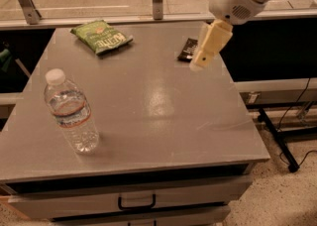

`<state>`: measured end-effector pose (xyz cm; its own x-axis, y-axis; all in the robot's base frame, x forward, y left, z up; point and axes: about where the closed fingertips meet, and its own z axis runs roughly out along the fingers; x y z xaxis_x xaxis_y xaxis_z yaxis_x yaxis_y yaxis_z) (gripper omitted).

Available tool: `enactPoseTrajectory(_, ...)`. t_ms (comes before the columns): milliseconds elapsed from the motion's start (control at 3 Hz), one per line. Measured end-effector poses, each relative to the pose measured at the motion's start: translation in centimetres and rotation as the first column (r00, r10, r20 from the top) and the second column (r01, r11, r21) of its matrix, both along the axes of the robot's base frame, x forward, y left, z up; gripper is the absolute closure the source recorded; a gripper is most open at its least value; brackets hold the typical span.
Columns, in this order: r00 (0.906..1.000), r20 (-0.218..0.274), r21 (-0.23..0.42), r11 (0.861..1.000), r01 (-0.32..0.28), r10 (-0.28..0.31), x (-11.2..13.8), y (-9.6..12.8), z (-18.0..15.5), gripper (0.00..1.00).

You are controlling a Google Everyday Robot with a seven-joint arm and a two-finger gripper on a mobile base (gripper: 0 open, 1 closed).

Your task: Move green jalapeno chip bag near rxbar chocolate

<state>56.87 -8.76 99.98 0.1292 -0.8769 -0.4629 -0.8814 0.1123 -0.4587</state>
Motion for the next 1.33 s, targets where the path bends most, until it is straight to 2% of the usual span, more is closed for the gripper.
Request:
enactPoseTrajectory(333,0.9951,0.007,0.099,0.990,-0.099,0.099,1.4,6.2,0.7,0.00)
enactPoseTrajectory(667,0.9951,0.007,0.099,0.990,-0.099,0.099,1.4,6.2,0.7,0.00)
enactPoseTrajectory(1000,0.9931,0.041,0.182,0.977,-0.115,0.110,4.1,8.1,0.7,0.00)
enactPoseTrajectory(1333,0.9870,0.071,0.305,0.939,-0.159,0.144,9.1,12.4,0.2,0.00)
